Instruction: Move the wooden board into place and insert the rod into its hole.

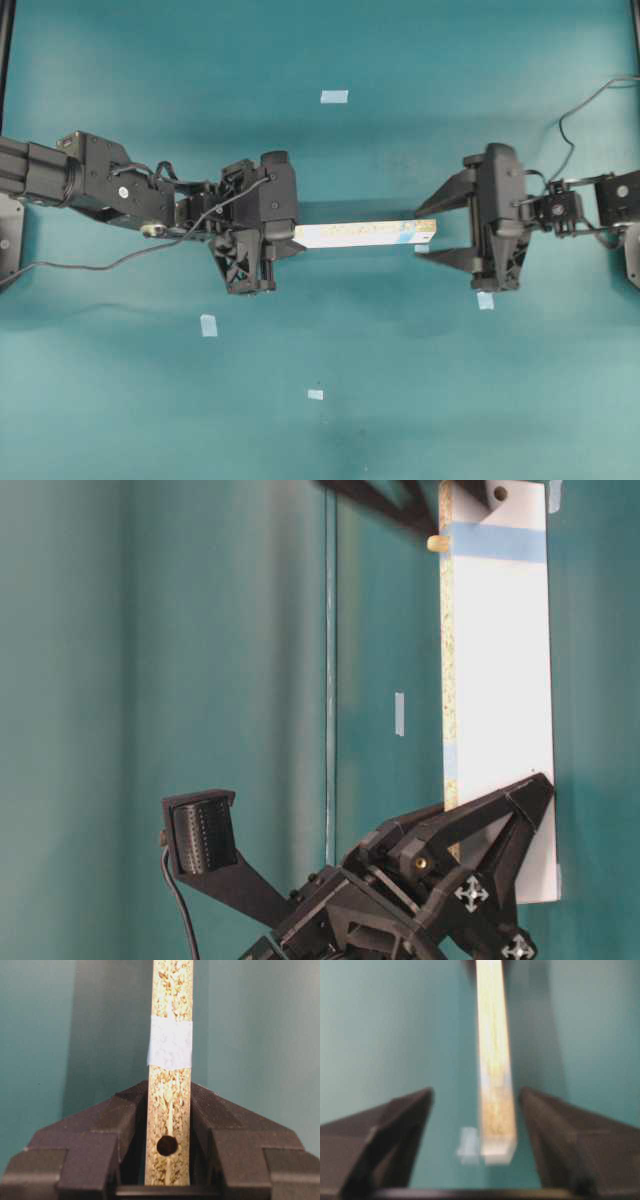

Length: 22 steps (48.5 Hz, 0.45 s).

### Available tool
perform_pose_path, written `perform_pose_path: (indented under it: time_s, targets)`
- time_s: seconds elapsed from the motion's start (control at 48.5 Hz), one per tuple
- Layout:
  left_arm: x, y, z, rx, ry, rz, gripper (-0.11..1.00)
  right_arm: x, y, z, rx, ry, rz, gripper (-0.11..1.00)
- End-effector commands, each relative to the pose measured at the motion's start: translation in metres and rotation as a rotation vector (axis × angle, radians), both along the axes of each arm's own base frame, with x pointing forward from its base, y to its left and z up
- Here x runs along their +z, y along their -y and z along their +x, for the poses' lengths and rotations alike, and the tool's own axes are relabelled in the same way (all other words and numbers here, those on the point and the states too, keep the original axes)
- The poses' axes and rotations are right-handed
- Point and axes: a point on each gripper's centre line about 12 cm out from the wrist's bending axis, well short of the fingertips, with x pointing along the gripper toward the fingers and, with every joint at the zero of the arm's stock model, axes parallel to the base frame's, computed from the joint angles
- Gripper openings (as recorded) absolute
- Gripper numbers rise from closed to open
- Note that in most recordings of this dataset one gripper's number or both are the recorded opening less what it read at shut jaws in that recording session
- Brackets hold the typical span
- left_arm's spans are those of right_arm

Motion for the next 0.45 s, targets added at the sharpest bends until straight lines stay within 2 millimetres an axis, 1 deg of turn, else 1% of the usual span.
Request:
perform_pose_path:
  time_s: [0.0, 0.206, 0.289, 0.412, 0.433]
  targets:
    - [0.010, 0.001, 0.003, -0.002, 0.031, 0.000, 0.24, 0.020, 0.000, 0.002, 0.000, 0.040, -0.013, 0.81]
    - [0.011, 0.001, 0.003, -0.002, 0.035, 0.000, 0.24, 0.039, 0.002, -0.006, -0.013, 0.019, -0.032, 0.81]
    - [0.011, 0.001, 0.003, -0.002, 0.034, 0.000, 0.24, 0.043, 0.003, -0.008, -0.016, 0.016, -0.035, 0.81]
    - [0.016, 0.001, 0.005, -0.001, 0.048, -0.001, 0.24, 0.046, 0.002, -0.009, -0.017, 0.019, -0.035, 0.81]
    - [0.017, 0.001, 0.005, -0.002, 0.048, 0.000, 0.26, 0.047, 0.003, -0.009, -0.019, 0.021, -0.035, 0.81]
